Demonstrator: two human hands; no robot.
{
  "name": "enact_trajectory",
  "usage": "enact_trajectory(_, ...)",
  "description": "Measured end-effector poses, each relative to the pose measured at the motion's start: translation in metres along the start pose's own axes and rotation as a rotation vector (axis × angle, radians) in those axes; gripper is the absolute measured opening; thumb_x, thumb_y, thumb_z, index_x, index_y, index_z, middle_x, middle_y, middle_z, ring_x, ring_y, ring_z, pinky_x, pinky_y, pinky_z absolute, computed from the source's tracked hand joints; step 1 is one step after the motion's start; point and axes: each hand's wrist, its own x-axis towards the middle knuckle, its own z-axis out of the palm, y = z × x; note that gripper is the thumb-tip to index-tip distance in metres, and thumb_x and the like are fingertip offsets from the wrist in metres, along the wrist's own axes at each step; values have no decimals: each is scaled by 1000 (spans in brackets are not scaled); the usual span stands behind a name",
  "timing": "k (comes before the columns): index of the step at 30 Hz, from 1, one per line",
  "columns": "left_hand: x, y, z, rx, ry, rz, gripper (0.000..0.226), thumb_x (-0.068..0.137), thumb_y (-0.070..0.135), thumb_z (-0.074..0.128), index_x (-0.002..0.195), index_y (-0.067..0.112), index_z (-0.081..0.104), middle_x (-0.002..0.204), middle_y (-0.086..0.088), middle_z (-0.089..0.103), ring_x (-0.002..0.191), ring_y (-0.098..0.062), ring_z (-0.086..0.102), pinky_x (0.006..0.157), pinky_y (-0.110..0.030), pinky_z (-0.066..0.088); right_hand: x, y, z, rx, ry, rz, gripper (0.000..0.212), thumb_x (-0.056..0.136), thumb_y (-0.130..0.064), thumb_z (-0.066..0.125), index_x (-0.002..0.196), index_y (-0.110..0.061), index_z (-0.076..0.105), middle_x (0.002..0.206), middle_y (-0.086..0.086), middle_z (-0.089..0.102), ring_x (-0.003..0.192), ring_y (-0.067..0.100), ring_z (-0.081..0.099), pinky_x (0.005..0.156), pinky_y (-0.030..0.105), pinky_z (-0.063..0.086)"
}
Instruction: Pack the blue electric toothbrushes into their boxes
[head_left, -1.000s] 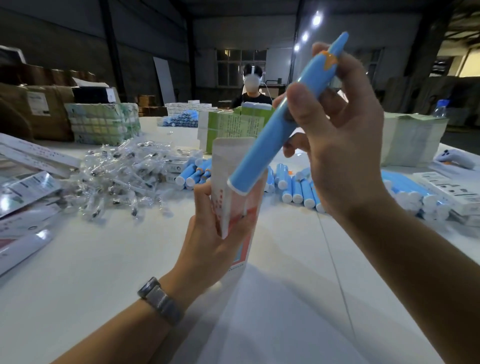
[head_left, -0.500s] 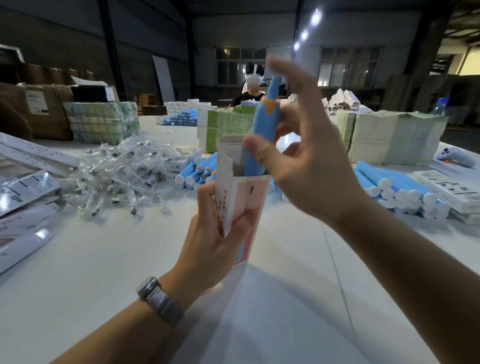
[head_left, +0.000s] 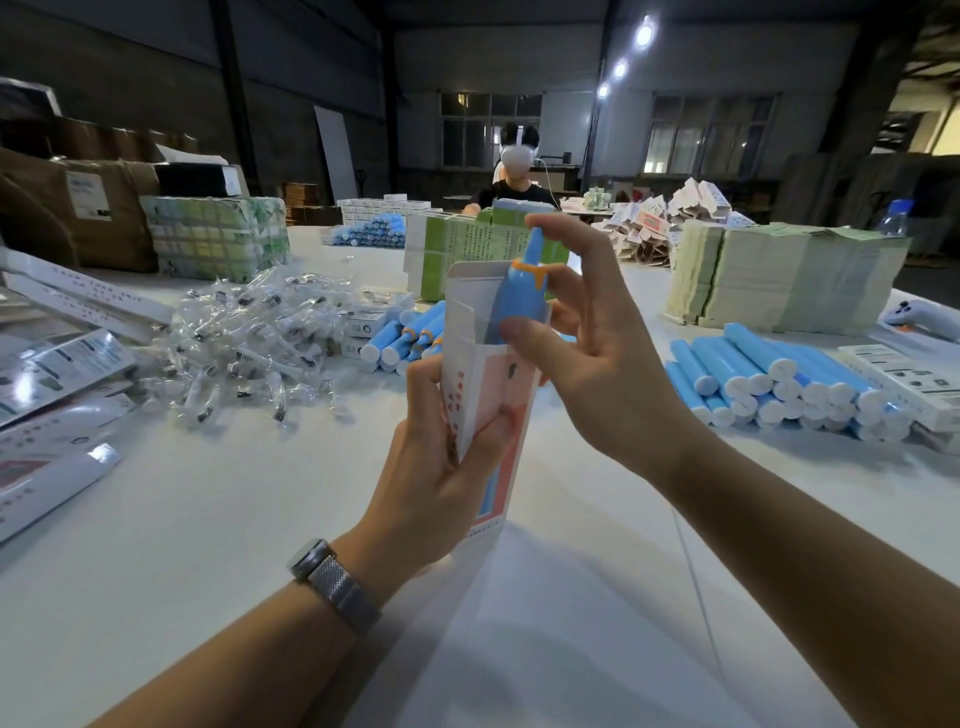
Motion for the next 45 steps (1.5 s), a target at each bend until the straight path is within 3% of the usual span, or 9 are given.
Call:
enact_trajectory(3,1,0,-1,-36,-8,-8,30,86,50,59,104,55,35,98,10,63,82,-29,69,68,-57,58,-2,3,-2,-156,49,-82,40,91,-24,60,127,-33,45,104,-24,57,88,3,59,64,18,52)
enact_trajectory(9,3,1,-1,-41,1,-10,32,85,51,61,102,56,34,97,19,62,83,-21,67,69,-52,60,-6,12,0,-309,160,-214,7,94,-8,62,87,-12,63,84,-1,64,70,3,55,60,9,39)
enact_trajectory(15,7,0,-4,-136,-10,-46,27,85,42,62,101,48,41,99,12,63,85,-27,69,70,-52,61,-5,8,3,-360,98,-161,13,98,-17,58,96,-9,69,94,-4,61,80,4,56,66,10,44)
enact_trajectory(19,11,1,-13,-152,30,-16,31,80,31,60,109,27,47,91,12,62,82,-10,63,70,-25,54,-10,2,25,-454,181,-214,17,96,-20,58,113,-17,62,102,-13,53,81,2,53,65,15,45)
enact_trajectory(25,18,9,-29,-27,222,-19,37,74,37,64,102,16,54,84,8,64,75,-11,61,65,-31,53,-2,5,41,-52,143,-54,24,95,-23,61,106,-42,49,96,-17,58,76,6,59,56,21,49)
enact_trajectory(31,33,2,-56,316,595,-75,31,91,41,56,106,24,35,86,29,57,76,1,61,55,-19,54,47,49,93,442,136,274,12,92,-16,49,95,-19,60,72,1,60,59,13,56,44,24,41)
enact_trajectory(38,39,-20,-92,465,865,-126,41,98,16,61,129,11,35,130,-2,49,119,-21,54,81,-18,52,82,104,184,-540,-691,257,28,93,-32,58,120,-33,65,111,3,64,105,25,57,82,31,43)
enact_trajectory(41,38,-29,-97,463,900,-163,41,99,18,62,129,13,35,139,-10,50,126,-26,54,75,-10,50,76,109,206,-739,-712,139,12,90,-29,55,78,-27,54,86,-1,54,106,33,56,71,33,39)
enact_trajectory(45,39,-31,-96,480,915,-161,42,98,18,62,129,13,34,140,-11,49,127,-27,55,74,-13,54,77,115,216,-792,-583,113,17,90,-29,56,102,-20,64,97,4,64,94,28,55,67,32,39)
